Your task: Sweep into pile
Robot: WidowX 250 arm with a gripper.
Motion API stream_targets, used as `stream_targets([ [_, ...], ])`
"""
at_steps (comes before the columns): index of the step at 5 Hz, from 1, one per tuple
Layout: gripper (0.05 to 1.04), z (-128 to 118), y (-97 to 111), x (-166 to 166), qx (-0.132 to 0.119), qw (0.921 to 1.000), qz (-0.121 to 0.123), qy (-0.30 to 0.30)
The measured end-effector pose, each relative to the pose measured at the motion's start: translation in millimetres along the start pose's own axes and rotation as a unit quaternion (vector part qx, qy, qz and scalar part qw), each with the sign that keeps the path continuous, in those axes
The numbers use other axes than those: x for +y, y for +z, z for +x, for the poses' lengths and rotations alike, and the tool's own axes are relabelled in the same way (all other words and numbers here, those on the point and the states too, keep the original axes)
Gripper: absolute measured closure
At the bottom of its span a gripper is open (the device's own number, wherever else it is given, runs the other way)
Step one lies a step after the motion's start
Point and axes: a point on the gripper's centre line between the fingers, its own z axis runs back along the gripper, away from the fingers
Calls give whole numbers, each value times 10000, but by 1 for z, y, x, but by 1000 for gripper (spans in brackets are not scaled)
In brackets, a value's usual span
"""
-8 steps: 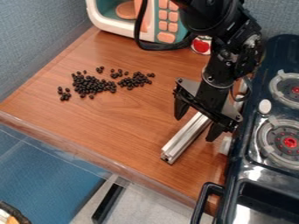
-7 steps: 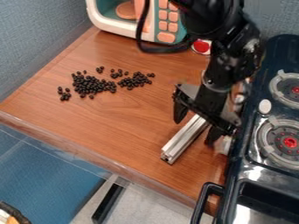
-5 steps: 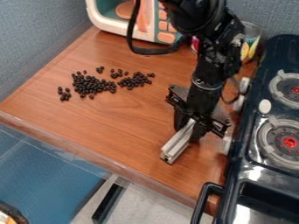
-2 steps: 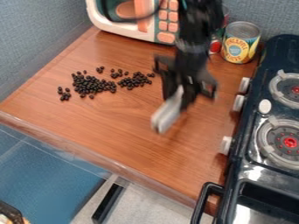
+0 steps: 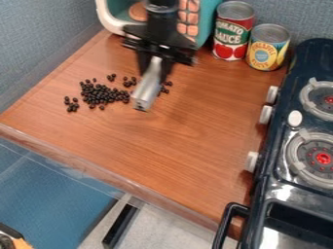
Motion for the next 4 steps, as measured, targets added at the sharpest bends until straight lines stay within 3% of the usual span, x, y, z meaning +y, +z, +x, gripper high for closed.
stream_targets([
  [2,715,-15,-15,102,257,9918,479,1155],
  [3,715,-30,-20,151,448,9840,556,1630],
  [4,715,-40,-32,162,618,9792,505,1865],
])
